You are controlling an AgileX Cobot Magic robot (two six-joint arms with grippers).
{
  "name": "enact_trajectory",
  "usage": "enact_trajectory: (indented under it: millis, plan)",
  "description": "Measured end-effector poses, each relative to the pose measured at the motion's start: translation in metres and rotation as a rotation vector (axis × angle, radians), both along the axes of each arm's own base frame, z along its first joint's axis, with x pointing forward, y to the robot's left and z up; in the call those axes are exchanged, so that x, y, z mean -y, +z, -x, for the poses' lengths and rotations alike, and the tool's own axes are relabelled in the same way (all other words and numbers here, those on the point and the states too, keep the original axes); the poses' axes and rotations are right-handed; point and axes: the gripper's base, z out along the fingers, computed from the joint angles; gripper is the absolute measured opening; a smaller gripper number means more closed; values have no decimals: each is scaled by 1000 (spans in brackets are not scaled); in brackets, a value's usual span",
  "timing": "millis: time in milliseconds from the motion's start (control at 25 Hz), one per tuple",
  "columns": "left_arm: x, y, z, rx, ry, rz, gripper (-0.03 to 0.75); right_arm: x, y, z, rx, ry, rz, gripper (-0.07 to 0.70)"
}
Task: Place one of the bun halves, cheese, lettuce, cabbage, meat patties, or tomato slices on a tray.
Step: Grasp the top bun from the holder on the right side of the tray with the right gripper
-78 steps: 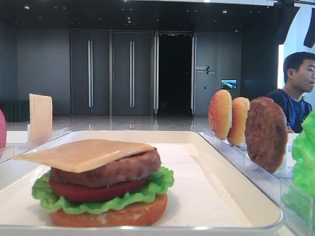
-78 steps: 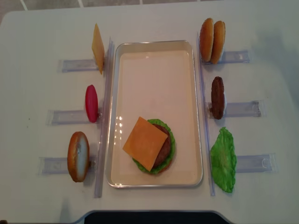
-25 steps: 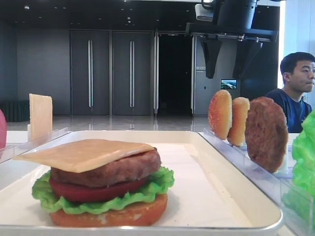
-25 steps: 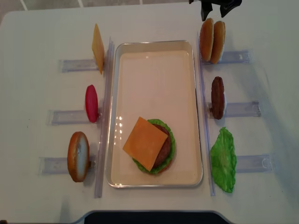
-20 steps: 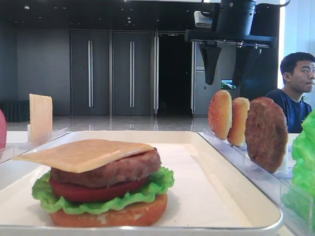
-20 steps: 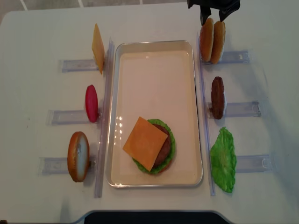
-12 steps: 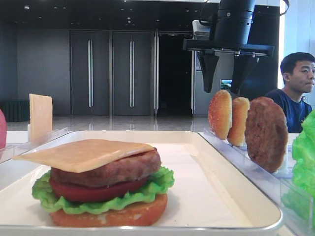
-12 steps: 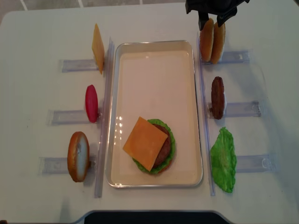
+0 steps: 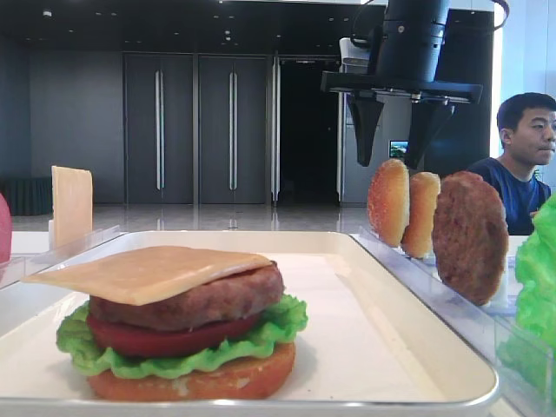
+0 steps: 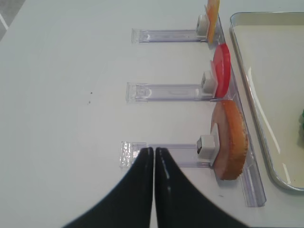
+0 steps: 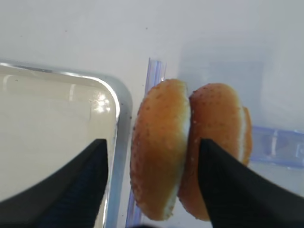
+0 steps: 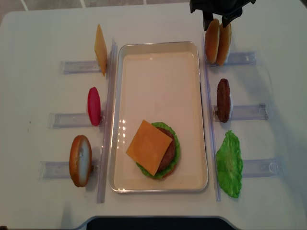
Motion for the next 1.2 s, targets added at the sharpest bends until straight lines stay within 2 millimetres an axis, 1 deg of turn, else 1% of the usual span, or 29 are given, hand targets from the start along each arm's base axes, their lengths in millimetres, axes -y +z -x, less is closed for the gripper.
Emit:
enact_trajectory:
  millis: [200, 640, 760, 920, 960, 1200]
  plan:
    - [0, 0, 0, 0, 0, 0, 0, -3, -11, -2, -28, -3, -15, 427]
    - [0, 0, 0, 0, 0, 0, 0, -4, -13, -3, -28, -4, -15, 422]
    - [0, 0, 0, 0, 0, 0, 0, -3, -13, -3, -32, -5, -7, 380]
    - [0, 0, 0, 0, 0, 0, 0, -2, -14, -3, -41, -25, -3, 251]
    - [0, 0, 0, 0, 0, 0, 0, -2, -14, -3, -42, -27, -6, 241]
    - [0, 0, 0, 0, 1, -1, 0, -2, -14, -3, -44, -29, -7, 241]
